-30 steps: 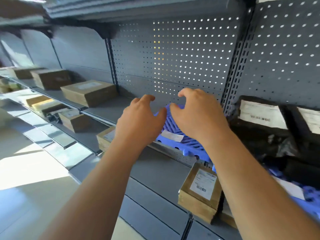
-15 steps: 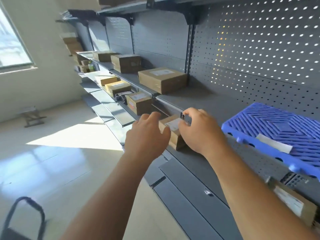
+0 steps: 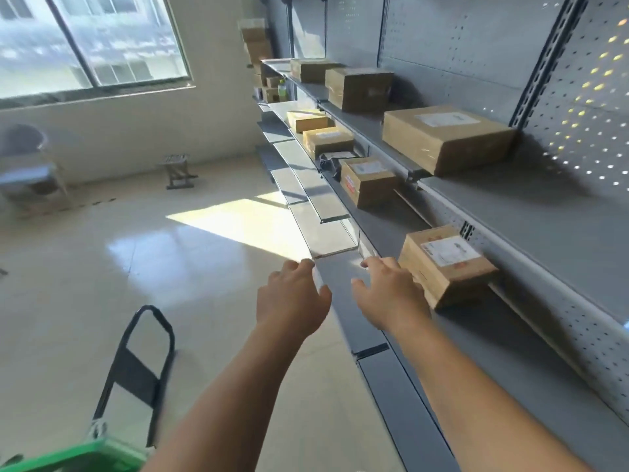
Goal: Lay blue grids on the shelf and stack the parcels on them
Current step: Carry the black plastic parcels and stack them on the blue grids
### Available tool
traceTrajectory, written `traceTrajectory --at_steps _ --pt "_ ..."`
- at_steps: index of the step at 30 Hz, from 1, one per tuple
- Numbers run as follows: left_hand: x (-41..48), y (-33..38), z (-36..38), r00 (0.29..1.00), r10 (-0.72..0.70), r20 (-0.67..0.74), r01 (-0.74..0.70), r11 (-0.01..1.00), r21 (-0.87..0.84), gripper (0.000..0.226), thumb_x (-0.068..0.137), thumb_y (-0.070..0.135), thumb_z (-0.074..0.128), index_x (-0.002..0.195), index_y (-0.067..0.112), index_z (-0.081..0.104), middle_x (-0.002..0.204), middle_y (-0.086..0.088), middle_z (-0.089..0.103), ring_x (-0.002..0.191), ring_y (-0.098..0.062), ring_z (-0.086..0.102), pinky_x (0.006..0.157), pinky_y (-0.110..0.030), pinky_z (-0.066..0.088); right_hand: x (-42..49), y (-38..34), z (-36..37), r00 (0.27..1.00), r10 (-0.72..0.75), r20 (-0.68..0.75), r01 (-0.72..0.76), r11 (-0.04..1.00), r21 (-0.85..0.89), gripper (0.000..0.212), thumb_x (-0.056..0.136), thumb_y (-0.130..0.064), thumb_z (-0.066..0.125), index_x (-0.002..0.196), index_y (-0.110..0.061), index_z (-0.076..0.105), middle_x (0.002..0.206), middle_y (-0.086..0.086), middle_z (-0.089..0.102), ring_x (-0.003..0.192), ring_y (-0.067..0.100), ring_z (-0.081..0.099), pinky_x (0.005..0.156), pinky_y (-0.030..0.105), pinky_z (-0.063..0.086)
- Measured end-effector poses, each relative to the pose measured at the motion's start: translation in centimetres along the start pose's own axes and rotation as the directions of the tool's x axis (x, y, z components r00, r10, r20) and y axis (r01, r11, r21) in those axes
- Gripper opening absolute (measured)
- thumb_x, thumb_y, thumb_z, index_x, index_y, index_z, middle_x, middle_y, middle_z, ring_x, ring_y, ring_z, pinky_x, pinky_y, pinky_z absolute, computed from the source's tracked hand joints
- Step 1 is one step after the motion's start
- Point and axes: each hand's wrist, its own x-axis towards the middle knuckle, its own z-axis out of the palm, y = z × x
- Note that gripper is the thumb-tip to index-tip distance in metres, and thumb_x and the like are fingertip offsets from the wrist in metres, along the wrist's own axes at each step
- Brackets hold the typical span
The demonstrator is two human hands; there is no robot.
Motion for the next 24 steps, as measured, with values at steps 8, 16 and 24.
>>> traceTrajectory --at_steps 8,16,24 --pt "6.5 -1.4 1.1 0.983 -0.171 -0.071 0.174 0.984 0.043 0.054 0.097 0.048 0.046 0.146 0.025 0.043 0.143 -0.001 0.049 0.126 -0.027 0.048 0.097 -0.040 0.043 9.5 -1.2 2.0 0.987 -0.122 0.105 0.123 0.992 0.001 0.050 0.098 -0.045 0.043 0.144 -0.025 0.043 0.149 0.004 0.041 0.131 0.029 0.041 0.103 0.048 0.038" --pt "11.3 -5.2 1.1 0.945 -0.309 -0.105 0.313 0.949 0.024 0.057 0.097 0.050 0.046 0.149 0.027 0.039 0.150 0.001 0.043 0.132 -0.026 0.043 0.101 -0.042 0.041 16.2 -5.6 4.8 0.948 -0.248 0.198 0.252 0.968 0.006 0.050 0.098 -0.045 0.042 0.144 -0.025 0.040 0.150 0.005 0.038 0.133 0.030 0.039 0.104 0.049 0.034" --pt "19.6 -11.0 0.3 0.938 -0.325 -0.118 0.327 0.945 -0.010 0.058 0.097 0.051 0.046 0.149 0.027 0.039 0.150 0.002 0.043 0.131 -0.026 0.044 0.101 -0.041 0.042 24.1 -11.7 7.8 0.939 -0.271 0.212 0.274 0.961 0.016 0.050 0.097 -0.045 0.044 0.144 -0.026 0.041 0.147 0.003 0.039 0.132 0.029 0.039 0.103 0.048 0.036"
